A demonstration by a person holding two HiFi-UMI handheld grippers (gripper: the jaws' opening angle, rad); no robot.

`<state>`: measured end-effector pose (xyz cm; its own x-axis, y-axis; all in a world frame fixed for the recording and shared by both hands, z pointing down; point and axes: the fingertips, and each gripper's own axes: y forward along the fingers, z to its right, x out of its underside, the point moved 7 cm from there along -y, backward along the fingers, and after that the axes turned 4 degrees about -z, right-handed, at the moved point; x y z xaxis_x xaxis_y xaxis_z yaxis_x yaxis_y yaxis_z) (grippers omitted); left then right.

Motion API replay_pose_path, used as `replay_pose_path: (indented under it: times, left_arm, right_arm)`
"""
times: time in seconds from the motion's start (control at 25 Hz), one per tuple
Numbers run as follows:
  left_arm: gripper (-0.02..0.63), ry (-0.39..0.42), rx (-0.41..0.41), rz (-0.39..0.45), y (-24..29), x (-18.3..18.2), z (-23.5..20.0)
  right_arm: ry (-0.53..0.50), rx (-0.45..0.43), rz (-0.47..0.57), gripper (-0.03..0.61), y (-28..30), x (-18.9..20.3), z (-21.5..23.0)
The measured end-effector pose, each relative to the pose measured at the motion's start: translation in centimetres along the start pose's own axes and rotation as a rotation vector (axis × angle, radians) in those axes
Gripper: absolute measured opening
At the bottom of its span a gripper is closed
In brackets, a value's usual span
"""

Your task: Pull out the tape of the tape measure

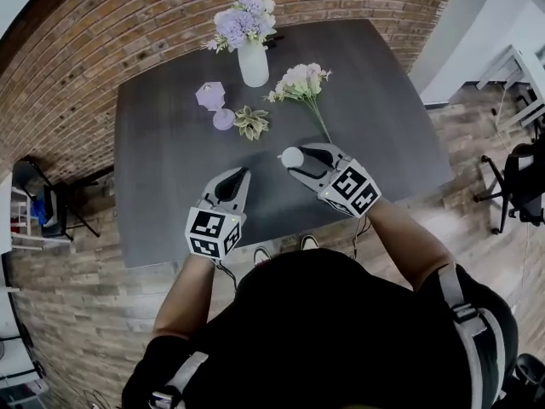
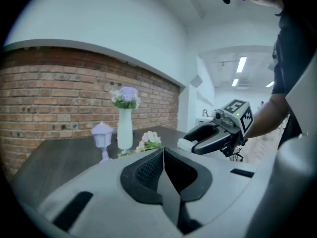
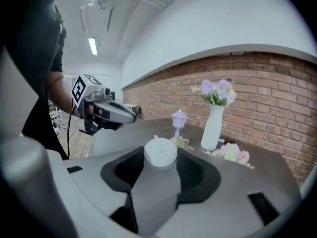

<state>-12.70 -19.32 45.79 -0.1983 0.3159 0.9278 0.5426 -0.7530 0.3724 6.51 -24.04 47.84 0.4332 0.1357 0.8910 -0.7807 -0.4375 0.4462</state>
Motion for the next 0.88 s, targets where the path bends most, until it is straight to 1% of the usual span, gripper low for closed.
replay_pose_path:
  times: [0.12,0.16,0.24,0.28,0.4,0.52,0.72,0.84,0.88]
  left_arm:
    - [0.012,0.120,0.088,0.085,-0.1,-3.0,1.4]
    - [0.016,0.146,0.102,0.104,-0.2,-3.6,1.7]
    - [0.045,0.183,0.114,0.125,-0.4,-4.4,1.8]
    - [0.065,0.198,0.119,0.127,-0.6,-4.4,1.7]
    - [0.085,0.232,0.146,0.117,-1.2,-4.2,1.7]
    - [0.086,0.274,0.181,0.114,-1.8,-4.1,1.7]
    - [0.086,0.311,0.218,0.103,-2.7,-3.8,1.6]
    - [0.084,0.368,0.234,0.082,-3.0,-3.5,1.9]
    - [0.073,0.390,0.241,0.075,-3.0,-3.5,2.0]
  right_arm:
    - [-0.065,-0.026,0.103,0.206,-1.2,-4.4,-1.5]
    - [-0.086,-0.036,0.123,0.206,-1.5,-5.5,-2.0]
    - [-0.134,-0.055,0.146,0.206,-1.9,-6.9,-2.9]
    - [-0.155,-0.064,0.149,0.206,-2.0,-7.1,-3.3]
    - [-0.187,-0.083,0.141,0.206,-2.2,-7.3,-4.3]
    - [-0.207,-0.091,0.139,0.206,-2.3,-7.6,-4.7]
    - [-0.231,-0.113,0.132,0.206,-2.0,-7.6,-5.6]
    - [-0.241,-0.131,0.126,0.206,-1.8,-7.5,-6.0]
    - [-0.244,-0.136,0.125,0.206,-1.8,-7.5,-6.0]
